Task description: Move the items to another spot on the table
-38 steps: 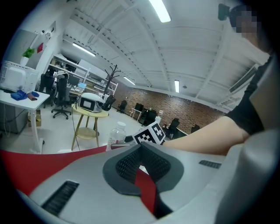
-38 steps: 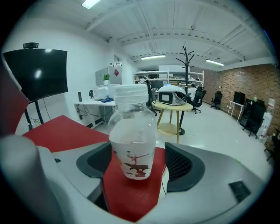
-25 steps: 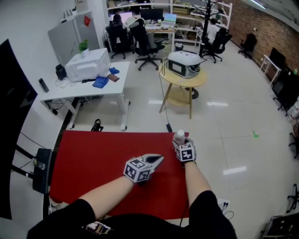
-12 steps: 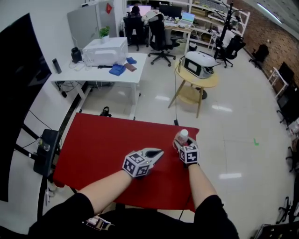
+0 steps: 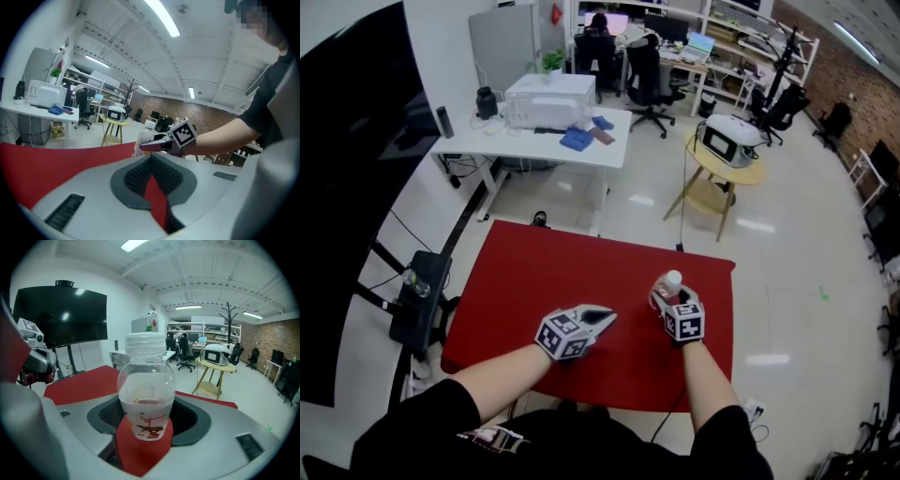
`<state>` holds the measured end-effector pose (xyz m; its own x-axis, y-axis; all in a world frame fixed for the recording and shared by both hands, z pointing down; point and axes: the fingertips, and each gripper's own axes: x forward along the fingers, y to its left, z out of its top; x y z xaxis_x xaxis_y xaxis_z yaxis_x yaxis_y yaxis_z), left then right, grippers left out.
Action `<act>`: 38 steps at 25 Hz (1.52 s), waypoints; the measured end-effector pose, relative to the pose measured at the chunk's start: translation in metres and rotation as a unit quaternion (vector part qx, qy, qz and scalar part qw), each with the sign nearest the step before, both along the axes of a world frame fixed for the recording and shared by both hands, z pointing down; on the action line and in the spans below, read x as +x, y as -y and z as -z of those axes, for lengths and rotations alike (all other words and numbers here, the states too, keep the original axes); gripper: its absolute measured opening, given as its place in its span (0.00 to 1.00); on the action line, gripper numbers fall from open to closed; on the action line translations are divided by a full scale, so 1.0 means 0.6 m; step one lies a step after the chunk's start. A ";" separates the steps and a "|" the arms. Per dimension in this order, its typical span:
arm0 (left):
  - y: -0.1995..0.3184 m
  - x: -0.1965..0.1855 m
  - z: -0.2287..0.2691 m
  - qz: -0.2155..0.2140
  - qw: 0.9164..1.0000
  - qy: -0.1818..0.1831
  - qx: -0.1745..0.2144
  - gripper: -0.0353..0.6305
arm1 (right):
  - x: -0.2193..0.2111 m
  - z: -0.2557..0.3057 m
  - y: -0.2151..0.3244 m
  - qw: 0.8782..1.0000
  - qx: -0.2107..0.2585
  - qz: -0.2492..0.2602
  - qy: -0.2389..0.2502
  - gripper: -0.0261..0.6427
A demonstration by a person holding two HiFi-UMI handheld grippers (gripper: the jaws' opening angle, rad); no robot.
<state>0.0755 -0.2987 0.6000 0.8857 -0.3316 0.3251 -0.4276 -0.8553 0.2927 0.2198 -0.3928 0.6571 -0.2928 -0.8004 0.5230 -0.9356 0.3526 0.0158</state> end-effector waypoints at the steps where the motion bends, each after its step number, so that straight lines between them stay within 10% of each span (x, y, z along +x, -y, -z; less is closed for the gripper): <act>1: -0.005 -0.020 -0.001 0.005 1.000 0.000 0.002 0.04 | -0.025 0.007 -0.004 1.000 0.002 0.013 -0.004 0.48; 14: -0.074 -0.290 0.017 0.110 0.993 -0.011 0.029 0.04 | -0.344 0.030 -0.062 0.992 -0.012 0.125 0.024 0.48; 25: -0.139 -0.694 -0.003 0.141 0.990 -0.001 0.026 0.04 | -0.747 -0.016 -0.116 0.985 -0.028 0.165 0.039 0.48; 38: -0.261 -0.939 -0.049 0.210 0.977 0.019 -0.032 0.04 | -1.114 -0.112 -0.256 0.931 -0.064 0.358 0.009 0.48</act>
<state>-0.4878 -0.1424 0.6292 0.6633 -0.6406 0.3869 -0.7480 -0.5829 0.3173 -0.4487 -0.2392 0.7242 -0.7370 -0.3276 0.5912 -0.4593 0.8845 -0.0824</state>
